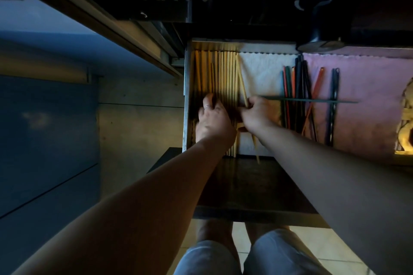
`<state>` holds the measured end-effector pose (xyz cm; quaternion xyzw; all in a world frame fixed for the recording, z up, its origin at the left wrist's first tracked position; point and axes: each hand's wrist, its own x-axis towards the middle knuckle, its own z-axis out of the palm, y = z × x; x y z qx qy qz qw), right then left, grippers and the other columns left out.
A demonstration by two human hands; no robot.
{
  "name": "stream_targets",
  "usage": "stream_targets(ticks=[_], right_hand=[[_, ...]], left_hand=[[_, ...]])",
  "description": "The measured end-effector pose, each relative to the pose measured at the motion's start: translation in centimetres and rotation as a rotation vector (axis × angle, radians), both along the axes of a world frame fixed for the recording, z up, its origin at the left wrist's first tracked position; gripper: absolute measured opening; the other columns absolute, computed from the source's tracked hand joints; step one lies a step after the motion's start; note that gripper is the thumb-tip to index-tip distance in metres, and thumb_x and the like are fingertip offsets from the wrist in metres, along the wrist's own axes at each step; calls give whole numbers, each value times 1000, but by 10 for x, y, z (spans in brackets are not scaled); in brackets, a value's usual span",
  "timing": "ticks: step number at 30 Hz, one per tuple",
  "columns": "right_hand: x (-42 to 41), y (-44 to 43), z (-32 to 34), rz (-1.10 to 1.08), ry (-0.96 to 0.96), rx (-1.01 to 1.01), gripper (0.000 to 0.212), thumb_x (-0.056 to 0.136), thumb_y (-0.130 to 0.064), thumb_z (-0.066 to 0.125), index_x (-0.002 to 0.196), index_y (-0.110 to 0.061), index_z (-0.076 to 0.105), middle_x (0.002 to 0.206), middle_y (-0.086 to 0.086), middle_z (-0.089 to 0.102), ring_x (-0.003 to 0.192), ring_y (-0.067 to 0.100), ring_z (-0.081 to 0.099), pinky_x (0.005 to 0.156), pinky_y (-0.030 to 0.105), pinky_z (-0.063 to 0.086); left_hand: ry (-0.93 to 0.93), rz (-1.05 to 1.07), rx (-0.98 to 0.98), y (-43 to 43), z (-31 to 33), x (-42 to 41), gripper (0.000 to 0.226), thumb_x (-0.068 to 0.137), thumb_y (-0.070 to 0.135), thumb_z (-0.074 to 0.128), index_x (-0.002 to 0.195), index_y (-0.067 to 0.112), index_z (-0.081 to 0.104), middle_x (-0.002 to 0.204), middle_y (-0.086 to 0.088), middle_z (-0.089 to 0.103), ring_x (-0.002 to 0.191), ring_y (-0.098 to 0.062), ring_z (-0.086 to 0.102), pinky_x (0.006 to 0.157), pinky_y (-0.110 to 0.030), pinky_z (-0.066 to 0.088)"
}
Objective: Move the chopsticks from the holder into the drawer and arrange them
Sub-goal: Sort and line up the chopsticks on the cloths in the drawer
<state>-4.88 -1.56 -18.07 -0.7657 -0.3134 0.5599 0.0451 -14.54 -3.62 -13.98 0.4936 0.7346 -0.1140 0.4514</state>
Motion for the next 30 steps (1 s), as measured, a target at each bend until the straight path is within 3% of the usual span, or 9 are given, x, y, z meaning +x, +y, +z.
stream_targets(ticks=[2,4,9,14,18,23,27,30], right_hand=[[1,0,3,-10,7,-13,33,92,-17,57,125,-17,51,116,8,60,98,23,60,85,41,54],[4,-1,6,13,10,7,29,93,-18,56,122,-18,54,109,4,60,96,20,58,85,37,51],[11,-10,13,114,-58,114,20,91,-25,58,110,-19,63,94,-2,61,95,23,61,87,43,52],[19,-16,13,149,-40,149,9,91,-23,58,99,-23,60,92,-2,59,91,20,59,79,34,49],[23,-18,14,166,-55,123,16,91,-24,56,104,-18,62,93,-1,60,89,19,57,75,30,46],[25,-16,16,152,-45,85,21,90,-25,53,107,-19,64,93,-2,62,85,17,57,59,23,40],[27,-16,17,102,56,52,24,88,-25,53,105,-20,69,95,3,68,91,23,63,79,38,55],[28,-15,18,129,84,60,26,88,-24,52,107,-21,70,95,2,68,87,19,61,73,31,52]], left_hand=[[6,23,-15,3,0,1,66,91,13,57,150,10,27,161,-5,0,142,-30,21,112,-42,32],[8,72,-47,8,0,3,64,91,15,57,148,9,29,160,-8,1,142,-32,23,113,-43,31],[25,79,-91,19,2,6,61,92,23,58,146,9,32,161,-17,-1,144,-36,21,114,-46,30],[43,24,-81,15,2,9,63,93,18,54,149,9,29,162,-16,-3,146,-35,15,114,-47,26],[39,27,-128,17,2,17,68,90,23,60,148,8,29,161,-17,-3,146,-36,14,116,-47,25],[58,86,-184,23,1,18,66,89,29,64,145,8,36,161,-19,-2,146,-37,15,116,-49,26],[1,170,-169,22,-1,14,57,88,23,61,140,8,41,159,-17,3,139,-38,26,113,-50,31],[-61,244,-154,20,-3,11,47,89,14,57,134,7,46,157,-15,5,127,-38,42,106,-48,42]])
